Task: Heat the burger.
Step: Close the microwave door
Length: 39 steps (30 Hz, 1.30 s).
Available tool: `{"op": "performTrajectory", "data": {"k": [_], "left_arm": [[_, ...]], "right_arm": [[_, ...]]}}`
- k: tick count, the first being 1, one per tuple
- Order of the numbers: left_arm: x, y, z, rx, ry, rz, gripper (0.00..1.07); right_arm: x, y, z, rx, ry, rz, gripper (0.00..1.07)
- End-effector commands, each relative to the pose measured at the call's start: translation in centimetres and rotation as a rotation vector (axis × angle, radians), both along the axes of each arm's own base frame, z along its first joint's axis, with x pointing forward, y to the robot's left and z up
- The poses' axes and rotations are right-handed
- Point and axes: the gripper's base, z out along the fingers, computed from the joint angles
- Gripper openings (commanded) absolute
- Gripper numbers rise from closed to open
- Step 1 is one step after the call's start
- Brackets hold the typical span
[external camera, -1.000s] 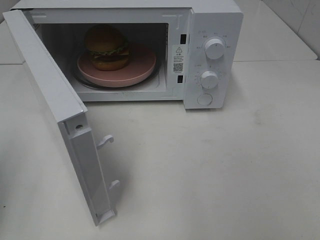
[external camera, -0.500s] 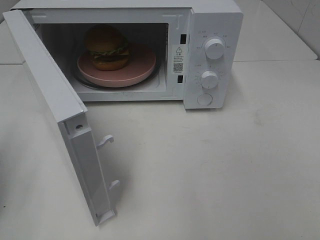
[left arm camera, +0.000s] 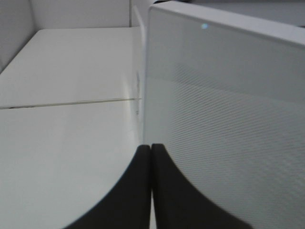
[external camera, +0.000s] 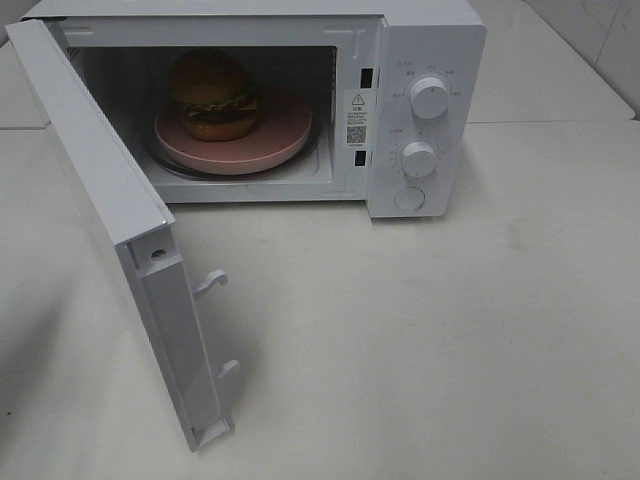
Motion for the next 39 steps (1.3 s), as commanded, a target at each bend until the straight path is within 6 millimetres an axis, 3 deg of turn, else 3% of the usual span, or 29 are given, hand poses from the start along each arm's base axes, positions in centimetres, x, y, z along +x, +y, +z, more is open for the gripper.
{"op": "performTrajectory", "data": {"k": [1, 8, 18, 23, 26, 39], "left_arm": [[0.4, -0.7, 0.1, -0.051, -0.048, -0.076, 0.00], [1.8, -3.4, -1.0, -0.069, 0.012, -0.189, 0.00], [2.1, -5.9, -2.2, -0.016, 0.019, -0.145, 0.00], [2.4, -6.6, -2.2, -0.044, 0.023, -0.056, 0.00], [2.9, -8.5, -1.6, -0.046, 0.006, -0.034, 0.00], [5.9, -12.9, -1.4, -0.116, 0.013, -0.009, 0.00]], "right_arm": [[-0.4, -0.1, -0.1, -0.008, -0.024, 0.001, 0.75], [-0.4, -0.1, -0.1, -0.008, -0.024, 0.001, 0.75], [-0.4, -0.1, -0.1, -0.008, -0.024, 0.001, 0.75], [-0.4, -0.1, -0.1, -0.008, -0.024, 0.001, 0.75], [-0.4, -0.1, -0.1, -0.009, -0.024, 0.002, 0.75], [-0.4, -0.1, -0.1, -0.008, -0.024, 0.001, 0.75]]}}
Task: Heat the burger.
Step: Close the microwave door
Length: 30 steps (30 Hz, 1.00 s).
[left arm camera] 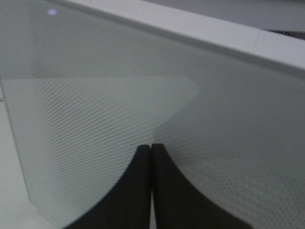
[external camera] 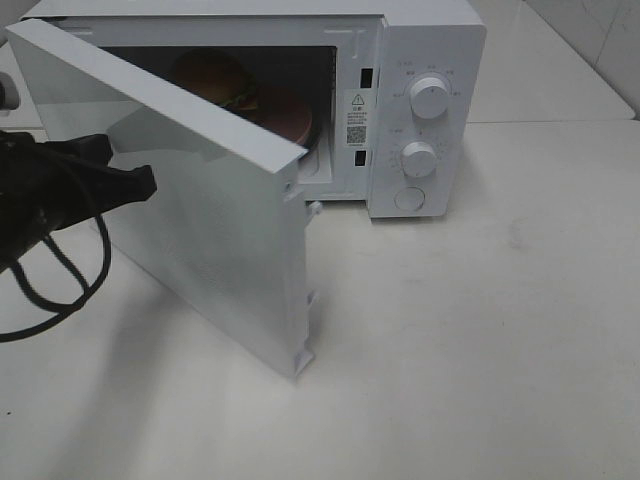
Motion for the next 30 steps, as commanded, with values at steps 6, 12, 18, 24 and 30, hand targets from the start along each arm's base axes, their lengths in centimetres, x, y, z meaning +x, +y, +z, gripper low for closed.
{"op": "performTrajectory", "data": {"k": [6, 12, 18, 24, 30], "left_arm": [[2.5, -3.5, 0.2, -0.007, -0.030, 0.008, 0.00], [4.2, -6.0, 0.1, 0.026, -0.021, 0.021, 0.00], [6.1, -8.1, 0.3, 0.051, -0.016, 0.039, 0.00], [7.7, -9.4, 0.5, 0.057, -0.014, 0.062, 0.00], [9.2, -10.6, 0.7, 0.062, -0.018, 0.074, 0.00]], "right_arm": [[-0.4, -0.1, -0.1, -0.008, -0.024, 0.001, 0.75], [-0.4, -0.1, -0.1, -0.008, -0.024, 0.001, 0.75], [-0.4, -0.1, -0.1, -0.008, -0.024, 0.001, 0.75], [-0.4, -0.1, -0.1, -0.008, -0.024, 0.001, 0.75], [-0.4, -0.1, -0.1, -0.008, -0.024, 0.001, 0.75]]}}
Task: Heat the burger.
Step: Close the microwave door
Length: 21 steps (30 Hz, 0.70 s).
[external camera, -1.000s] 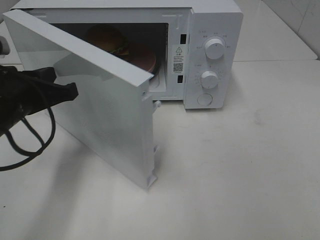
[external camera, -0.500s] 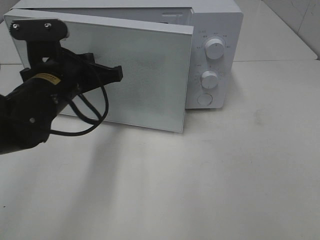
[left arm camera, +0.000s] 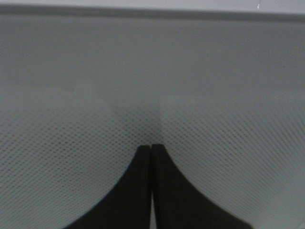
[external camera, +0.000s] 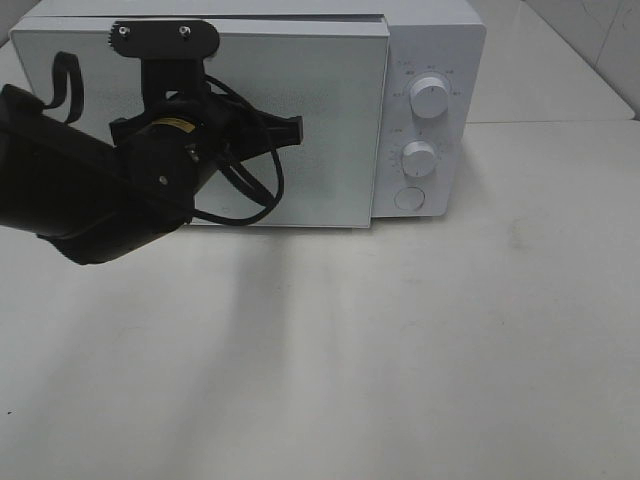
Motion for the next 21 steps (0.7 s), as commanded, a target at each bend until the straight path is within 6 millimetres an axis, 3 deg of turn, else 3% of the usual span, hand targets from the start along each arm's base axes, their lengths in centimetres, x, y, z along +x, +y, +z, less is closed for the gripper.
{"op": "performTrajectory", "data": {"k": [1, 11, 15, 21], "left_arm": [[1.8, -0.5, 0.9, -0.007, -0.063, 0.042, 0.00], [2.7, -1.3, 1.4, 0.010, -0.048, 0.026, 0.00], [0.5, -2.5, 1.4, 0.020, 0.020, -0.051, 0.00], [-2.1, -2.3, 0.8, 0.001, 0.138, -0.077, 0.00]], "right_arm": [[-0.4, -0.1, -0.1, -0.008, -0.024, 0.001, 0.75], [-0.4, -0.1, -0.1, -0.008, -0.024, 0.001, 0.75], [-0.4, -0.1, -0.1, -0.008, -0.024, 0.001, 0.75], [-0.4, -0.1, -0.1, -0.008, -0.024, 0.001, 0.75]]}}
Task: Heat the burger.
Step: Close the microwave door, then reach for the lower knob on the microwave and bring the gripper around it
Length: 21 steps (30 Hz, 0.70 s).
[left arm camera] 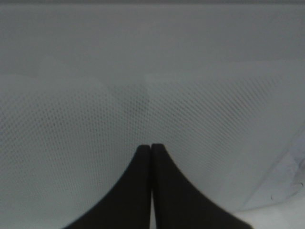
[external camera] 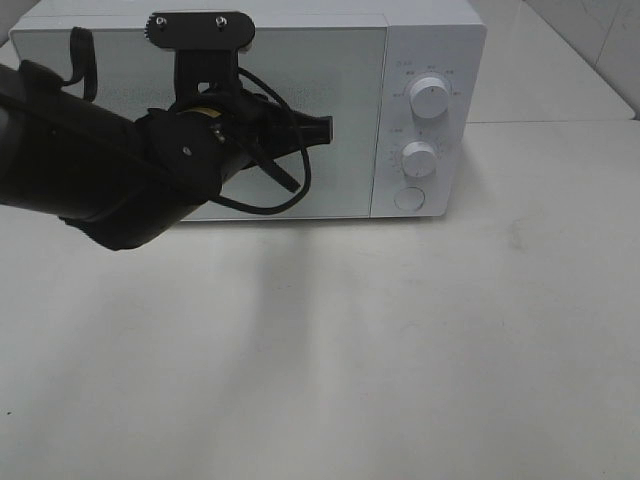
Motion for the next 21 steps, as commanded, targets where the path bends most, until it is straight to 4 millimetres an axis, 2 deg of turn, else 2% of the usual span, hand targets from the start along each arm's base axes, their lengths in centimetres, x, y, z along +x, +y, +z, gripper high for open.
{"op": "performTrajectory", "data": {"k": [1, 3, 4, 5, 6, 7, 8, 9, 10, 11, 15, 17, 20, 21], "left_arm": [[-1.2, -0.1, 0.0, -0.008, 0.056, -0.027, 0.00], [-2.3, -0.2, -0.2, -0.007, 0.157, -0.115, 0.11], [-2.3, -0.2, -0.2, -0.007, 0.157, -0.115, 0.11], [-3.0, -0.4, -0.3, 0.002, 0.209, -0.178, 0.30], [-3.2, -0.4, -0.2, 0.006, 0.227, -0.206, 0.44], [-3.2, -0.4, -0.2, 0.006, 0.227, -0.206, 0.44], [-3.6, -0.5, -0.4, 0.005, 0.300, -0.262, 0.73], [-3.6, -0.5, -0.4, 0.005, 0.300, -0.262, 0.73], [-3.9, -0.3, -0.6, 0.007, 0.377, -0.315, 0.93], [-3.9, 0.0, -0.7, 0.010, 0.421, -0.342, 1.00], [-3.7, 1.3, -0.8, 0.015, 0.531, -0.398, 1.02], [-3.3, 3.6, -0.2, 0.002, 0.650, -0.447, 1.02], [-3.3, 4.1, 0.1, -0.005, 0.676, -0.459, 1.02], [-3.2, 5.5, 0.8, -0.014, 0.727, -0.480, 1.02]], "right_arm": [[-0.4, -0.1, -0.1, -0.008, -0.024, 0.001, 0.75], [-0.4, -0.1, -0.1, -0.009, -0.024, 0.002, 0.75], [-0.4, -0.1, -0.1, -0.009, -0.024, 0.002, 0.75], [-0.4, -0.1, -0.1, -0.009, -0.024, 0.002, 0.75], [-0.4, -0.1, -0.1, -0.009, -0.024, 0.002, 0.75], [-0.4, -0.1, -0.1, -0.009, -0.024, 0.002, 0.75], [-0.4, -0.1, -0.1, -0.009, -0.024, 0.002, 0.75], [-0.4, -0.1, -0.1, -0.009, -0.024, 0.002, 0.75], [-0.4, -0.1, -0.1, -0.009, -0.024, 0.002, 0.75], [-0.4, -0.1, -0.1, -0.009, -0.024, 0.002, 0.75], [-0.4, -0.1, -0.1, -0.009, -0.024, 0.002, 0.75], [-0.4, -0.1, -0.1, -0.009, -0.024, 0.002, 0.75], [-0.4, -0.1, -0.1, -0.009, -0.024, 0.002, 0.75], [-0.4, -0.1, -0.1, -0.009, -0.024, 0.002, 0.75]]}}
